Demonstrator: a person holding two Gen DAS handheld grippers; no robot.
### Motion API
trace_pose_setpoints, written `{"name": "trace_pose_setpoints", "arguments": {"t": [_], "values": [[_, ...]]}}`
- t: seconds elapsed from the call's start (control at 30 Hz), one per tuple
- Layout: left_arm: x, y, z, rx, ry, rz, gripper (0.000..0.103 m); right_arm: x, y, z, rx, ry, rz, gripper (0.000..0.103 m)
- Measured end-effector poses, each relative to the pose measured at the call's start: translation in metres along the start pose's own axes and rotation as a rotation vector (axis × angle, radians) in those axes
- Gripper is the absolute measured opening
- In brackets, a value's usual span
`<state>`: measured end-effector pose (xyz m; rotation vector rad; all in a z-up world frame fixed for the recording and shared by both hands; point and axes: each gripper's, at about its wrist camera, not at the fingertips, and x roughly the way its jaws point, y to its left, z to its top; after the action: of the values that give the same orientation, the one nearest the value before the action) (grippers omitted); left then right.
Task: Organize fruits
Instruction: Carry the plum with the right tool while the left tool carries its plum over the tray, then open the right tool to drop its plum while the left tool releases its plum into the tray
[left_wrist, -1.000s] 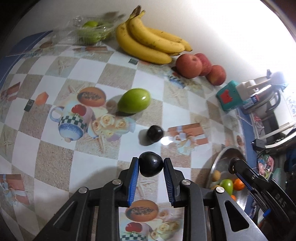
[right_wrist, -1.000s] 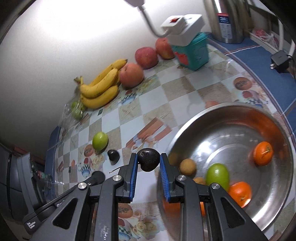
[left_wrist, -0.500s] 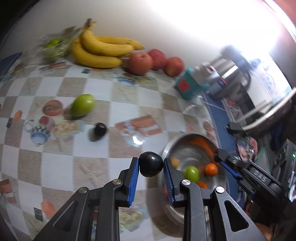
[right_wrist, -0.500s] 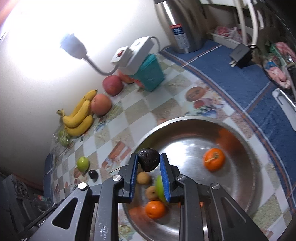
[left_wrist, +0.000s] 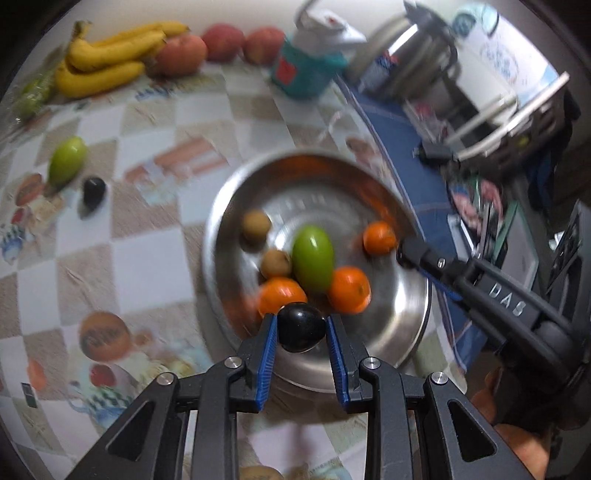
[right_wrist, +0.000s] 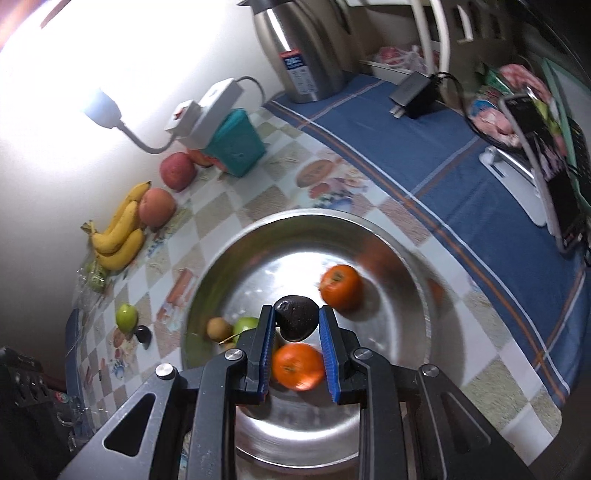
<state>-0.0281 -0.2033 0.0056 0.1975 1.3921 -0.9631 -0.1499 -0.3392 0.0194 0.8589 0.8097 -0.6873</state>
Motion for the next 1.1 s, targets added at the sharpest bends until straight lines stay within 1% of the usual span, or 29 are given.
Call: {"name": "trace_pose_setpoints", "arguments": {"t": [0.17,0.33,0.47,0.77,1.1], "values": [[0.014,-0.014,-0.008,0.032,0.047,0.007,0.029,0.0,-0.012,-0.007,0.015,0.014,-0.033,0.025],[0.023,-0.015,-0.011,0.022,0.075,0.011,0.029,0.004,-0.019,-0.01,0.004,0.033,-0.086,0.025],[0.032,-0.016,-0.011,0.014,0.097,0.017,0.029,0.014,-0.016,-0.014,-0.027,0.068,-0.127,0.025],[0.044,-0.017,-0.01,0.016,0.124,0.033,0.029,0.023,-0.016,-0.016,-0.049,0.101,-0.162,0.026],[0.044,-0.016,-0.009,0.015,0.123,0.036,0.031,0.025,-0.017,-0.019,-0.053,0.114,-0.182,0.026]]}}
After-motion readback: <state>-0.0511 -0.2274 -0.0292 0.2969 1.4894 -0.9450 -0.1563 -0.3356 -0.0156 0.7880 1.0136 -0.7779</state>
